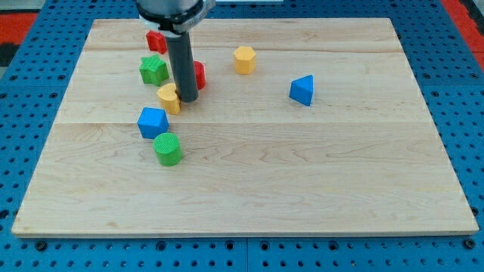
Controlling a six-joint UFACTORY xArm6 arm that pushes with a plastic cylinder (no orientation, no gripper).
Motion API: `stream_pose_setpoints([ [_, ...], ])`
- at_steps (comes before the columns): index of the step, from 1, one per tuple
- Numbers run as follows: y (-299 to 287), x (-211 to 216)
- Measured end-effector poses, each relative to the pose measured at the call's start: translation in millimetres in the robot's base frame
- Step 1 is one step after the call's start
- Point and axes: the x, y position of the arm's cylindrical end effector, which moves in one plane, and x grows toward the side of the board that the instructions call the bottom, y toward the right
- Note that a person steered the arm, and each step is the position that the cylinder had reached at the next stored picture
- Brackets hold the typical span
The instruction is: Move the yellow heart closer to the green star
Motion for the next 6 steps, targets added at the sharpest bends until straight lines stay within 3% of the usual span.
stream_pose_setpoints([
  [3,24.7,8.0],
  [5,-1.1,35.8],
  [6,-35.3,17.6],
])
